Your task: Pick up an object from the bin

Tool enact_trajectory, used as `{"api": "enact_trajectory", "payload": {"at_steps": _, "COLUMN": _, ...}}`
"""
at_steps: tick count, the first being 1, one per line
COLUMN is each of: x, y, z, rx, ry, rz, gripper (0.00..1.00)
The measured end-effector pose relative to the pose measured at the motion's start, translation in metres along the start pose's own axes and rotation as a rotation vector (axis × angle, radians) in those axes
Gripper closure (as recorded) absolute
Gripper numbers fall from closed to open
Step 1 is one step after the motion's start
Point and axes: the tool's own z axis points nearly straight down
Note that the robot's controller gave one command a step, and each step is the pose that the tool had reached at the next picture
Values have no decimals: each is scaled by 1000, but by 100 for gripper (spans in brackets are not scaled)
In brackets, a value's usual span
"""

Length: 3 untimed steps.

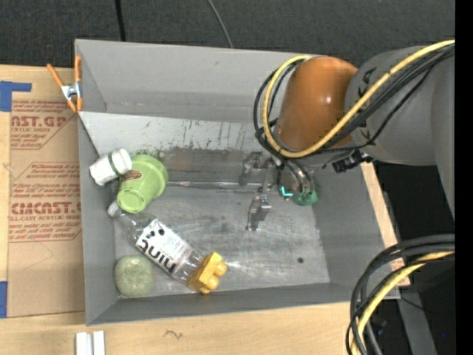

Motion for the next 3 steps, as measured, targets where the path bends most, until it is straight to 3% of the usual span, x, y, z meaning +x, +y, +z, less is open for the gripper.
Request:
{"api": "enact_trajectory", "payload": {"at_steps": 1, "x": -1, "y": 0, "z": -1, "rx": 0, "ry": -2, "rz": 0, "gripper": 100}}
{"api": "enact_trajectory", "payload": {"at_steps": 2, "x": -1, "y": 0, "z": -1, "rx": 0, "ry": -2, "rz": 0, "gripper": 100}}
{"api": "enact_trajectory", "payload": {"at_steps": 3, "x": 10, "y": -1, "z": -54, "rx": 0, "ry": 4, "rz": 4, "gripper": 100}}
